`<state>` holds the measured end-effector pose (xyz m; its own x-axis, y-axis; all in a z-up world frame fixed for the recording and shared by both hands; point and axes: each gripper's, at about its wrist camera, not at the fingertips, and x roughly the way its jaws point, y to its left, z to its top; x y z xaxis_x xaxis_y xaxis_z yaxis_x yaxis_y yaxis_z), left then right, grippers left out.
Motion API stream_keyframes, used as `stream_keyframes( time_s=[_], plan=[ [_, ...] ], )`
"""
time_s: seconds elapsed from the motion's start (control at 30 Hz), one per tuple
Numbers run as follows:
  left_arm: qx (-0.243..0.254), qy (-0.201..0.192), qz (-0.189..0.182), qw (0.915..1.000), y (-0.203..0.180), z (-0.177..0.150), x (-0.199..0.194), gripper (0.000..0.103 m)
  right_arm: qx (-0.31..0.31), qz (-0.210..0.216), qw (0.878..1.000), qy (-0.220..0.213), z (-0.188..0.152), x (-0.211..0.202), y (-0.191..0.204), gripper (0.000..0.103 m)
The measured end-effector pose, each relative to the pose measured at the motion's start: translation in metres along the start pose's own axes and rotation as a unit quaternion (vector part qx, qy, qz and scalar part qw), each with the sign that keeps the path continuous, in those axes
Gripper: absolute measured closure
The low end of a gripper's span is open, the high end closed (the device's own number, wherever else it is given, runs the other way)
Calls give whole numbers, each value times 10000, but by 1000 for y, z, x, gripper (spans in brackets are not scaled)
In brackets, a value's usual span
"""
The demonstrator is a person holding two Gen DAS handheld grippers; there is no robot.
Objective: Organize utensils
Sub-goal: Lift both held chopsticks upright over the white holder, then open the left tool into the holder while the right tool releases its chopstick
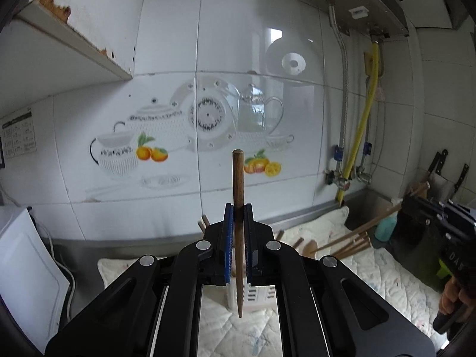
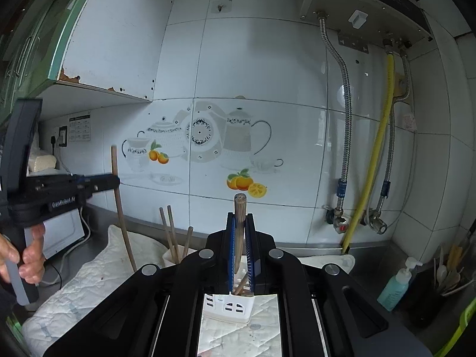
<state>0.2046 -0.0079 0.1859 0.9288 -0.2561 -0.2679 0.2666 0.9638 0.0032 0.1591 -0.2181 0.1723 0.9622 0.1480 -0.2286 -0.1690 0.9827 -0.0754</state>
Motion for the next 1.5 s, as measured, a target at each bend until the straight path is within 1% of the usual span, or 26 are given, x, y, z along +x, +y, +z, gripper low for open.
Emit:
stream_keyframes(
  time_s=[0.1,0.2,0.4,0.53,0.7,0.83,1.07,1.17,1.33,1.43,1.5],
  plan=[
    [-89,-164,-4,9998,1,17,10,98,-48,-55,9999,154,-3,14,-4,96],
    [-118,-384,84,9992,0,27,22,98,-46,-79,9996,270,-6,23,-7,96],
    [-397,-535,39,9978,3,29,50,98,-99,-54,9990,423,-9,36,-11,96],
    [-541,-426,31,9976,5,19,73,98,-138,-60,9987,496,-12,42,-12,96],
    [-723,-163,87,9972,13,1,99,98,-95,-5,9982,590,-16,48,-16,96],
    [-770,13,86,9970,19,-8,109,98,-96,19,9979,641,-16,51,-17,96],
    [-776,244,25,9967,21,-14,116,98,-89,43,9970,764,-18,61,-16,96],
    [-776,270,11,9966,21,-17,115,97,-79,56,9967,809,-19,65,-16,96],
    [-722,317,-110,9968,19,-18,110,93,-77,38,9967,803,-19,65,-17,96],
    [-693,297,-125,9971,17,-18,104,86,-106,21,9971,756,-17,60,-15,96],
    [-690,285,-137,9971,17,-18,99,83,-117,15,9974,710,-15,56,-14,96]
  ],
)
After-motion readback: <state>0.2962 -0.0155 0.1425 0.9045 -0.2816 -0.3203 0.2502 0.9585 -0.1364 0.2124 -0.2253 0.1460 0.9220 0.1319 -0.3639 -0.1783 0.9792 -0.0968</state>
